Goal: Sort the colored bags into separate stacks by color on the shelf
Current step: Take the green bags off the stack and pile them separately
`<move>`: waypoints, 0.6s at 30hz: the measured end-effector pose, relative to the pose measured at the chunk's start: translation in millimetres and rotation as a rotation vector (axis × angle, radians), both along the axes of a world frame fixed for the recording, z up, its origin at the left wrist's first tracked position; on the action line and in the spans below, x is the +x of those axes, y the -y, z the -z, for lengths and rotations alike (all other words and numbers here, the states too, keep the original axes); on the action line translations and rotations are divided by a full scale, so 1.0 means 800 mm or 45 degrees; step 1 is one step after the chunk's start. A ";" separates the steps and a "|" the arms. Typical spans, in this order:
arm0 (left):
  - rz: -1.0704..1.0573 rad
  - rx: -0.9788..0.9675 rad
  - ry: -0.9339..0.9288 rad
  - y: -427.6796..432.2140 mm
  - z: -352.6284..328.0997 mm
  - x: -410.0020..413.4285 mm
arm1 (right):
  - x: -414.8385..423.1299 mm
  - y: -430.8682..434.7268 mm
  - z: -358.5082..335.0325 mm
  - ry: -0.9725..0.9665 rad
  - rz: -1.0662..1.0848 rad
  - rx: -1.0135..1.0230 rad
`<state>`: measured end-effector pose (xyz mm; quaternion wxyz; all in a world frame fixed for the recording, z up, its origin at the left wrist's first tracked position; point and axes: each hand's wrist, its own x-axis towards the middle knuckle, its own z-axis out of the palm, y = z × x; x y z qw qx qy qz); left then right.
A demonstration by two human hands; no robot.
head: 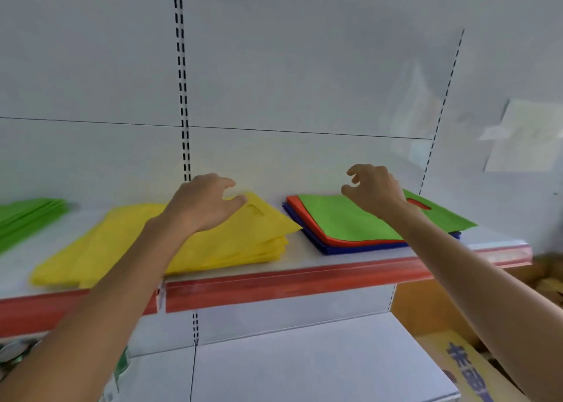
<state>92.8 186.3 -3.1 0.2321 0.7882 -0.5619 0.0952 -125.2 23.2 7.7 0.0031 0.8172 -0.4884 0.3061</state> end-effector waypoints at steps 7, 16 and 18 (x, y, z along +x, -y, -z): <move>-0.003 0.029 0.018 0.073 0.014 -0.094 | -0.083 0.078 0.014 -0.026 0.041 0.037; -0.007 0.212 -0.029 0.195 0.048 -0.171 | -0.191 0.199 0.013 -0.143 0.084 0.068; -0.055 0.295 -0.005 0.212 0.054 -0.178 | -0.204 0.216 0.019 -0.181 0.079 0.100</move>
